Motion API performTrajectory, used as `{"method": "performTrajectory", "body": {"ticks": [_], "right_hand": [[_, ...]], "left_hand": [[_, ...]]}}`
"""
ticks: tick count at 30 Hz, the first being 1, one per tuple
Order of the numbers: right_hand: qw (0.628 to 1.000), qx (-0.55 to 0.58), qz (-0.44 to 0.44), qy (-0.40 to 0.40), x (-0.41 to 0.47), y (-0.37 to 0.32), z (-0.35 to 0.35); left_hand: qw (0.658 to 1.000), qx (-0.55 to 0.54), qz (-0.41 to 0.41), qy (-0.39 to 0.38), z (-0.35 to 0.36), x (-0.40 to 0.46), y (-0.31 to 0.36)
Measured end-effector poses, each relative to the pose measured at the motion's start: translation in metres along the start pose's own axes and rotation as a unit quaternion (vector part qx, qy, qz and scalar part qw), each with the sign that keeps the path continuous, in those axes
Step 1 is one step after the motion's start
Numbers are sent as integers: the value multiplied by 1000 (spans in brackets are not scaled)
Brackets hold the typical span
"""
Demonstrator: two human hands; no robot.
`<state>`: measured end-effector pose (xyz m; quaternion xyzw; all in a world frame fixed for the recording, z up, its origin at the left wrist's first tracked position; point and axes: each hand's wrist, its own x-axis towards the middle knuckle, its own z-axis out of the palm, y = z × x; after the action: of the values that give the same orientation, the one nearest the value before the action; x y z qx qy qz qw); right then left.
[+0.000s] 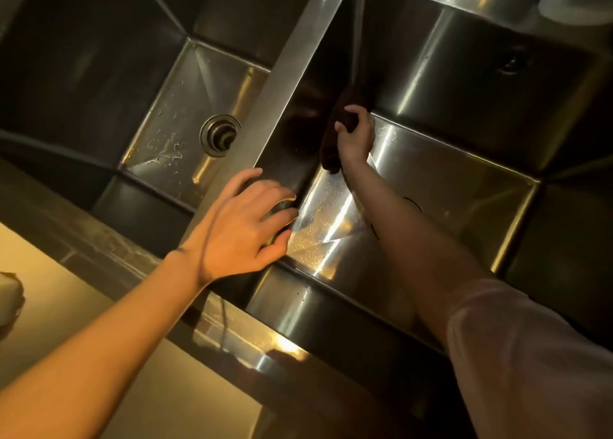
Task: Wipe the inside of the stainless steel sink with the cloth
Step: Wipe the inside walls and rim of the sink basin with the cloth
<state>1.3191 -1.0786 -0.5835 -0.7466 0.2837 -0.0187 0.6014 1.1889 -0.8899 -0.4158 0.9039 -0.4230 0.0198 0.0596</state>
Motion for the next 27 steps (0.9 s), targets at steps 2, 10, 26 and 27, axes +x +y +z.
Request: {"method": "performTrajectory", "body": {"ticks": [2,10,26,27], "right_hand": [[998,30,-52,10,-7,-23,-10],[974,96,-205,-3,-68,-75,-32],[998,-26,21,-52,-36,36,10],[999,-13,15,-45,-42,29,8]], "left_hand": [[1000,-8,-9,-8,-1,1,0],[998,-39,-52,-22,-7,2,1],[997,-68,-27,1,-3,1,-2],[997,-68,-26,-1,-4,1,-2]]}}
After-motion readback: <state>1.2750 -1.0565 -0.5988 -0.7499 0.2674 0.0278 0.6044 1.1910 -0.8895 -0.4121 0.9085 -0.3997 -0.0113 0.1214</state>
